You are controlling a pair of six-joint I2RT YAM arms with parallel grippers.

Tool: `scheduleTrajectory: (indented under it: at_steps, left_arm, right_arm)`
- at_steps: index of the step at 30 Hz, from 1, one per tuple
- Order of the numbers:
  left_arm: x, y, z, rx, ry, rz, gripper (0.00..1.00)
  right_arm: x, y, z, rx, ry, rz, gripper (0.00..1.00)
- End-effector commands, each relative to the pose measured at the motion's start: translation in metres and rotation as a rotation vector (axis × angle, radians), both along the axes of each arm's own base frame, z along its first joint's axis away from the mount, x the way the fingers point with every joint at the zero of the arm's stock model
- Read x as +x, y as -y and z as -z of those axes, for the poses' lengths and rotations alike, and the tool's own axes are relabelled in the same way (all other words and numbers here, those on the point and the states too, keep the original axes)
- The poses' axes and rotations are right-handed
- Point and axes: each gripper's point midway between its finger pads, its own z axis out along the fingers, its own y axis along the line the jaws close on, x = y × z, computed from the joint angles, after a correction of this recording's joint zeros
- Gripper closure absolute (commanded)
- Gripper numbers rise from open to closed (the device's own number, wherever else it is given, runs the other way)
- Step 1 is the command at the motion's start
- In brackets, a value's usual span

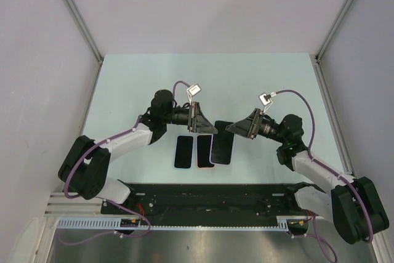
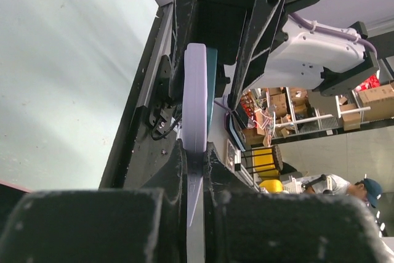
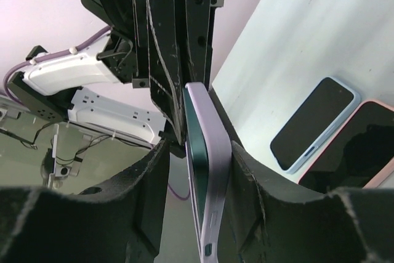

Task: Put the phone into the phone case

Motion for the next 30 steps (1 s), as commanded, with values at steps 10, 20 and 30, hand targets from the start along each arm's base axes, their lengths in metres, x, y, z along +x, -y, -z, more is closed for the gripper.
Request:
scheduleTrajectory:
  at_steps: [10,20,30]
  left_arm:
    - [0.0,0.004,-0.01,0.012,0.086,0.038,0.96]
    - [0.009,0.008,-0.01,0.029,0.074,0.015,0.52]
    - [0.006,0.02,0.004,0.05,0.019,0.028,0.55]
  right_arm:
    - [0.011,0.003,-0.035,0.068,0.117,0.015,1.0]
    - [0.0,0.001,-0.022,0.005,0.107,-0.008,1.0]
    - [-0.001,-0.001,-0.022,0.018,0.08,-0.013,0.94]
